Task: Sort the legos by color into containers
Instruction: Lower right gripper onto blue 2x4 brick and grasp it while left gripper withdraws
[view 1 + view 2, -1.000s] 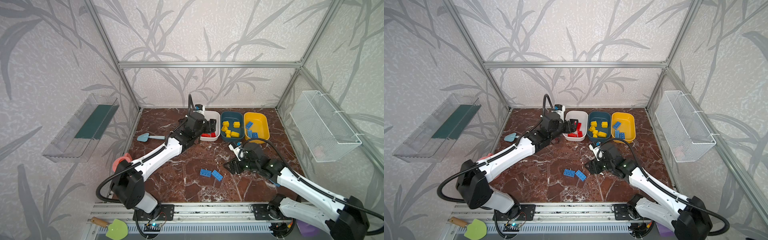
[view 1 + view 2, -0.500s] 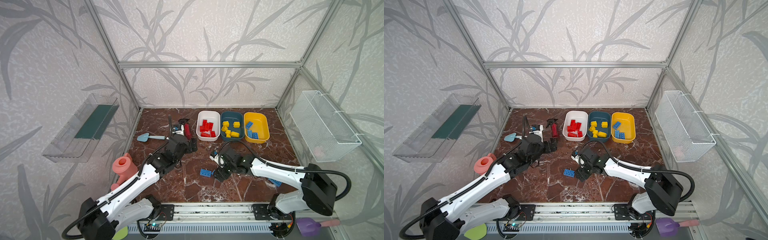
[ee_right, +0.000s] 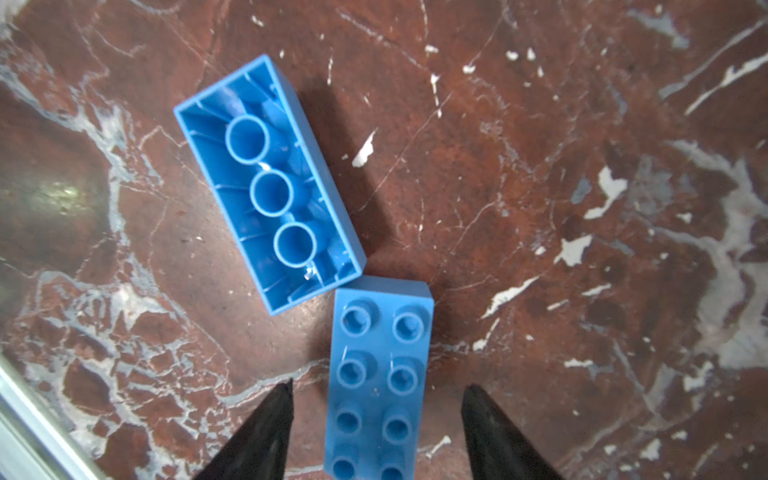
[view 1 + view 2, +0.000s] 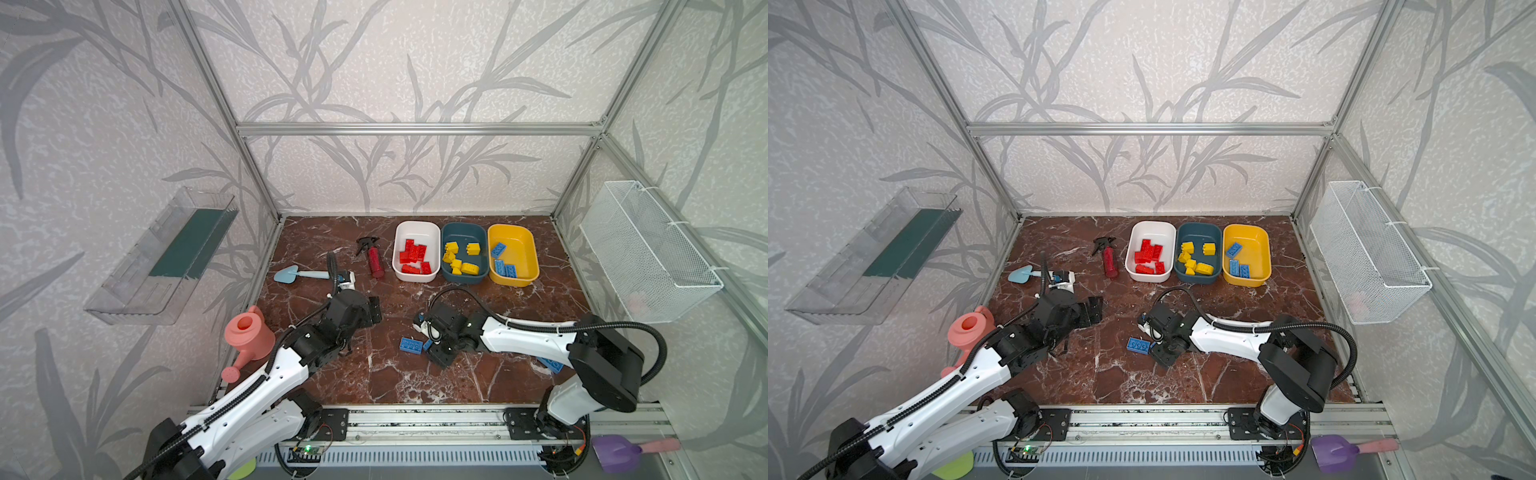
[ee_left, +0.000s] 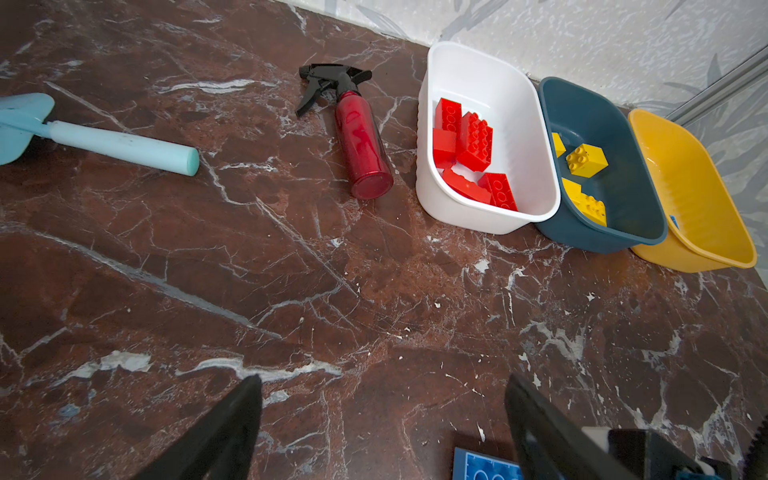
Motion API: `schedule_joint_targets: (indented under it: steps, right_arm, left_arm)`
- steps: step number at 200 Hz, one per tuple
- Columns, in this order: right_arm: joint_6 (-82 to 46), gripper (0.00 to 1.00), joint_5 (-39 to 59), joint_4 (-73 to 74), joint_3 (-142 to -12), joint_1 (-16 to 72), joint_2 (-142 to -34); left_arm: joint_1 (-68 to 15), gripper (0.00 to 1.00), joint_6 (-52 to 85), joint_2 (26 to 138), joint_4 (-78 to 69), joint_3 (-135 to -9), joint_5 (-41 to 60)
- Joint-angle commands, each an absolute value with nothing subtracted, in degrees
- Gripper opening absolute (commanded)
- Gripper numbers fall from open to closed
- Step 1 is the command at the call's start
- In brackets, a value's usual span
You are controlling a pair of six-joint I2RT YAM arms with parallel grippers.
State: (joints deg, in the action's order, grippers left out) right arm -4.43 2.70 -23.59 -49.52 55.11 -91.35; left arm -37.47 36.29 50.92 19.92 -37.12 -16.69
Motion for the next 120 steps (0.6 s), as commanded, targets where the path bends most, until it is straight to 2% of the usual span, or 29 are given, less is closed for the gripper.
schedule_joint_targets:
  steps: [1,40,54,66,120]
  right_arm:
    - [-4.4,0.61,0.5,-24.5,-51.2,55.9,-92.5]
    - [-4.9,0.50,-2.5,-22.8,-49.9,56.9,-92.7]
    - [-5.2,0.38,-3.3,-23.1,-49.9,56.9,-92.5]
    - [-5.6,0.33,-3.8,-23.3,-50.0,56.9,-91.9]
    - [-7.4,0.29,-7.1,-25.7,-50.9,56.8,-86.9]
  left_arm:
    - [-37.5,0.91,37.9,49.6,20.9,-36.4,-18.7]
    - [-37.5,0.91,39.1,48.2,20.3,-34.4,-18.3]
    - [-37.5,0.91,39.4,47.7,20.6,-34.2,-18.3]
    - [-37.5,0.91,39.4,47.2,20.8,-34.1,-18.2]
    - [-37.5,0.90,39.7,48.4,19.7,-34.2,-17.2]
